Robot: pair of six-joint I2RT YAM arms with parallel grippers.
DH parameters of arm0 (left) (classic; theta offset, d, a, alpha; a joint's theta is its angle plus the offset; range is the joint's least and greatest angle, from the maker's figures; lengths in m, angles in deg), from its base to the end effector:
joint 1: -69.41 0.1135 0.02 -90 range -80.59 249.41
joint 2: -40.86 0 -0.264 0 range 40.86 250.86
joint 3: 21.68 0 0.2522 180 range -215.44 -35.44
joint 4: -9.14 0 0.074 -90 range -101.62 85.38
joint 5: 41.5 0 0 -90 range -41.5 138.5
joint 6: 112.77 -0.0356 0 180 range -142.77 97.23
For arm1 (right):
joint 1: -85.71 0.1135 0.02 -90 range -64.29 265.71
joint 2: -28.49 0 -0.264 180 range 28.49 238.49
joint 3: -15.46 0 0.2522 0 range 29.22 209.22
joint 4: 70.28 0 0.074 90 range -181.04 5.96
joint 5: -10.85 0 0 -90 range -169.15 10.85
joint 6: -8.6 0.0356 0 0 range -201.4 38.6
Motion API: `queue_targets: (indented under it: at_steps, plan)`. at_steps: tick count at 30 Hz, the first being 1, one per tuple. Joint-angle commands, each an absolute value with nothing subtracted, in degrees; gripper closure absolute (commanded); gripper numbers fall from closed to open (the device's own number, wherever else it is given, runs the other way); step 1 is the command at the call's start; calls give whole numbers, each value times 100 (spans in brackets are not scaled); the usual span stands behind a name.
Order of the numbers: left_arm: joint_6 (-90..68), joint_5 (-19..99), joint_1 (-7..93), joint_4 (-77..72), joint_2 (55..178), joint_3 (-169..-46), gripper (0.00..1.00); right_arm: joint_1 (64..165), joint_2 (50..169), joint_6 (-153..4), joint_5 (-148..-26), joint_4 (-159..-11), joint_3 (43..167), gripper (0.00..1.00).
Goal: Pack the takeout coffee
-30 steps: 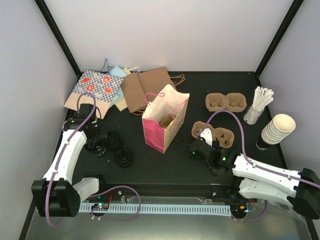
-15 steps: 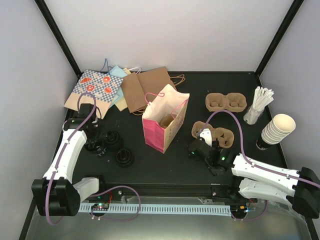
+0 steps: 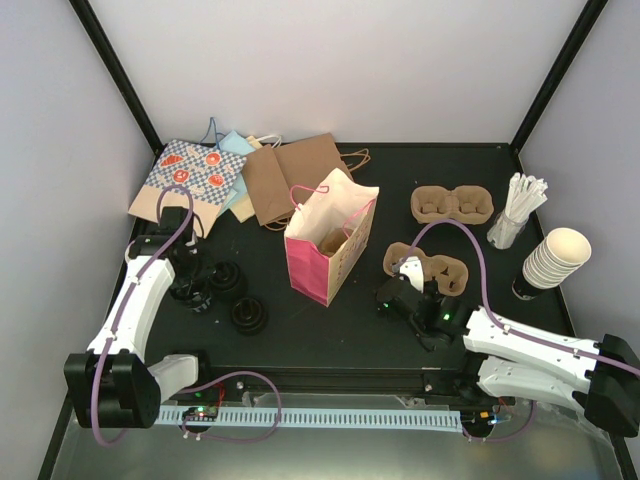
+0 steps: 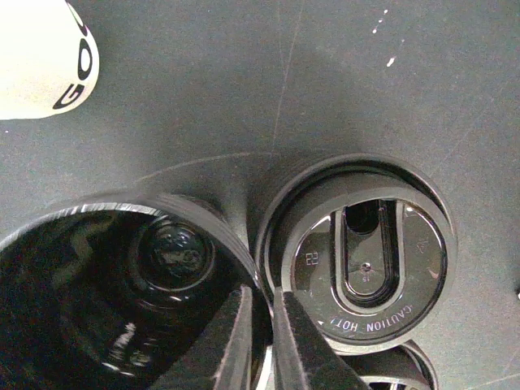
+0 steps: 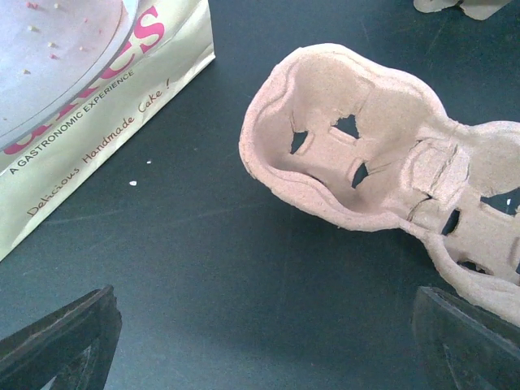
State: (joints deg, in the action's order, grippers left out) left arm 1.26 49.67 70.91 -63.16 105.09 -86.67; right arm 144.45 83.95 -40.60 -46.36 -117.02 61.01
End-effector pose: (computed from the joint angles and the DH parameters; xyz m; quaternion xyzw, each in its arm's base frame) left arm 0.1920 0.0058 0.2506 -0.2197 0.9622 -0.0214 0.1593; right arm 0.1078 0.1403 0.2007 -0.0633 0.9204 0.0355 0.3842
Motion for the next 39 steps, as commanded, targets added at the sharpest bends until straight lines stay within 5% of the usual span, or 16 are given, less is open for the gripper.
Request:
queue_targets:
  at_steps: [1,6,39]
  plan:
    - [137,4939,7120,-6371,10548,-8763,91,14425,8403,-4011,-4558,-11639,6240,0]
    - [168,5013,7122,-6412,10494,-8774,98,14425,8415,-4009,-4544,-11637,6244,0]
    - [320,5552,7110,-7294,9877,-9493,98,14425,8421,-3992,-4531,-11659,6253,0]
